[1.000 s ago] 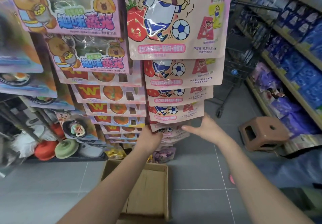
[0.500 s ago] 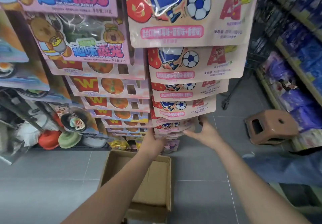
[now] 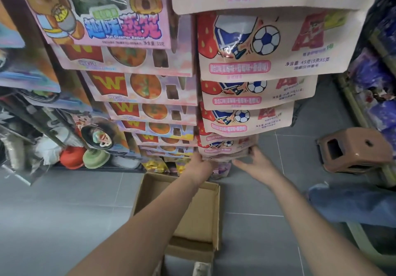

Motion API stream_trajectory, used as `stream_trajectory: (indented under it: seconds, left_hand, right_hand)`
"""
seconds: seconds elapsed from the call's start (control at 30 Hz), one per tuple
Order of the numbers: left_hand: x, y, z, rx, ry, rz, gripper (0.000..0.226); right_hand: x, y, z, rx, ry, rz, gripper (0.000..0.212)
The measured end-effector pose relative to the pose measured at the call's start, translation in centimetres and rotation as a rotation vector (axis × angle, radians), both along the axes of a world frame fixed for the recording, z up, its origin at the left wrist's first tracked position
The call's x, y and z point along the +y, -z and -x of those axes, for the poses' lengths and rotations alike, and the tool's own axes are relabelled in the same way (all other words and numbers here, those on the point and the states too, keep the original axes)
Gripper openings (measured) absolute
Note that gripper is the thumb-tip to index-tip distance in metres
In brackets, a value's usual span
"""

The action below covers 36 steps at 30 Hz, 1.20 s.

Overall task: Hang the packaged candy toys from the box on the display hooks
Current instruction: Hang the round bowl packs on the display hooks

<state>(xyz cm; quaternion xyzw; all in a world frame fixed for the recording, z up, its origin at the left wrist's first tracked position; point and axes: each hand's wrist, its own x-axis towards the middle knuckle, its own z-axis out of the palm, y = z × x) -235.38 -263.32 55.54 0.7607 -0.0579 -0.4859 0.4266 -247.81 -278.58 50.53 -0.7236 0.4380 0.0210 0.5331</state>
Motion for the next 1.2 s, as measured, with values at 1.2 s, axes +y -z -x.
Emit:
stream_trajectory:
  seconds: [1.2]
  left_hand:
    - [13.3, 15.7, -13.1, -0.245, -0.198, 0.446, 0.069]
  right_hand:
    - [14.5, 9.4, -10.8, -0.306, 0.241, 0.027, 0.058]
